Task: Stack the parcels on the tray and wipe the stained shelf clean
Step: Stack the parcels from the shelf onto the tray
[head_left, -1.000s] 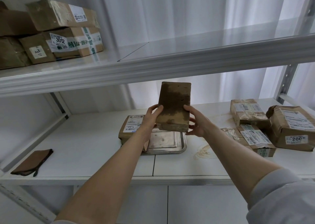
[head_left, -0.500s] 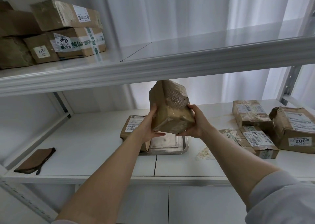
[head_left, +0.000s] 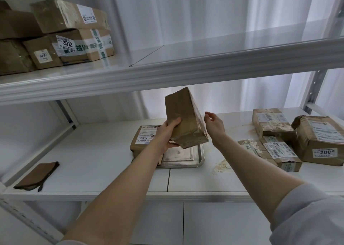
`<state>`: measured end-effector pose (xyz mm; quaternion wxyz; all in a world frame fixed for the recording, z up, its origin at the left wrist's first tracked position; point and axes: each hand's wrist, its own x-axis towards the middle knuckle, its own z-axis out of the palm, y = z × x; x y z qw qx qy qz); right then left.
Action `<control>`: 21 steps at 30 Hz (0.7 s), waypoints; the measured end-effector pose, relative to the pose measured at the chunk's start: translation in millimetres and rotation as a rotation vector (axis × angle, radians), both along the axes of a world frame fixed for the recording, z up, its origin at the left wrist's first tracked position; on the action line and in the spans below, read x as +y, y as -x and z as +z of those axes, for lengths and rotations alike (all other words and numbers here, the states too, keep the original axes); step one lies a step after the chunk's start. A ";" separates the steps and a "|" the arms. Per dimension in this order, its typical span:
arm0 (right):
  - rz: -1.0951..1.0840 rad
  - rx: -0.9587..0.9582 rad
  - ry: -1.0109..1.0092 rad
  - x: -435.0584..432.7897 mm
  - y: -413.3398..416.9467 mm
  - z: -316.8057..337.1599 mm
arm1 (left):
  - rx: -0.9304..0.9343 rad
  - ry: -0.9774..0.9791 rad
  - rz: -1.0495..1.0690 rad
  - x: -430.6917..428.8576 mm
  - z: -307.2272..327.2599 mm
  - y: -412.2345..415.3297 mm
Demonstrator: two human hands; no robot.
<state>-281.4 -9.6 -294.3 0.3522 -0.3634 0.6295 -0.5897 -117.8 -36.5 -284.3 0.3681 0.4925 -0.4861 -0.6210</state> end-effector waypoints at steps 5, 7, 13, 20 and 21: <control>0.104 -0.032 -0.090 -0.8 -4.0 8.6 | -0.217 0.202 0.083 -0.3 1.8 12.2; 0.179 -0.055 -0.132 -0.4 -5.5 8.9 | -0.273 0.264 0.078 -0.1 1.6 15.7; 0.222 -0.342 -0.114 -4.2 -0.9 -2.8 | -0.358 0.253 0.070 2.3 7.6 24.3; 0.390 -0.628 -0.116 -2.6 8.5 -9.5 | -0.321 0.129 0.121 -10.5 4.6 4.3; 0.394 -0.618 -0.118 -3.0 6.1 -8.8 | -0.287 0.080 0.105 -8.9 5.4 4.6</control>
